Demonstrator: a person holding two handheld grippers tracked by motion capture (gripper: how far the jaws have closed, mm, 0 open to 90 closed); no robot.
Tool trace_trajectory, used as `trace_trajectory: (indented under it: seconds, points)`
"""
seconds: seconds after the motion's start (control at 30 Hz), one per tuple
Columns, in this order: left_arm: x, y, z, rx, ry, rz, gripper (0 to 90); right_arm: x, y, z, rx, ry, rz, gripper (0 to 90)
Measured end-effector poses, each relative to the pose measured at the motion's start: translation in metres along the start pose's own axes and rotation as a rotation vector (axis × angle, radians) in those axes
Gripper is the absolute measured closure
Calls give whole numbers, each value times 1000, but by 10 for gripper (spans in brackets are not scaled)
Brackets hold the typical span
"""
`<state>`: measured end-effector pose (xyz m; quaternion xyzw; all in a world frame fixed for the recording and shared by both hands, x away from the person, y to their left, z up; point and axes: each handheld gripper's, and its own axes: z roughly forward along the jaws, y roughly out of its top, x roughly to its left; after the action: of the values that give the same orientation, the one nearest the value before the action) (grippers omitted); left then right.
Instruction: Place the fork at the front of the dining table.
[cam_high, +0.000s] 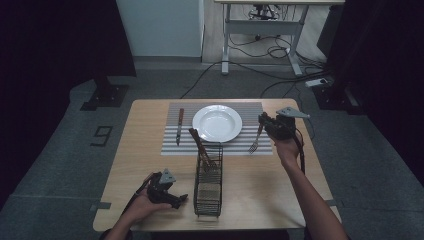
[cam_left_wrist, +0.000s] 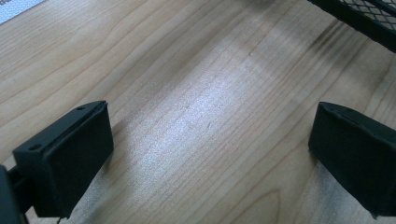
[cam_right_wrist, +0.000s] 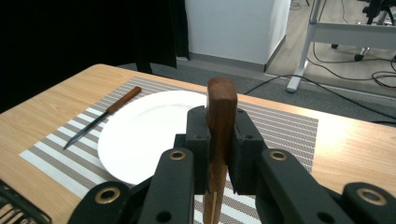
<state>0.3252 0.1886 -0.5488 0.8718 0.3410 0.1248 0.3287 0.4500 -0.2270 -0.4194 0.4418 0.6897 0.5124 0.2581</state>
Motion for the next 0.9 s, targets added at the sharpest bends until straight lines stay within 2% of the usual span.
trace_trajectory:
  seconds: [0.17,0.3,0.53,0.73,0.9]
  points:
    - [0,0,0,0,1,0,0,-3,-3,10,16,-28,-7,806]
    - [0,0,0,0,0,0,0,-5,-6,16,33,-62,-32,806]
    - [0,0,0,0,-1,1,0,-7,-8,18,27,-70,-21,806]
    - [0,0,0,0,-1,1,0,-2,-9,22,6,-78,-46,806]
    - [0,0,0,1,-1,2,0,-1,-11,24,-3,-81,-42,805]
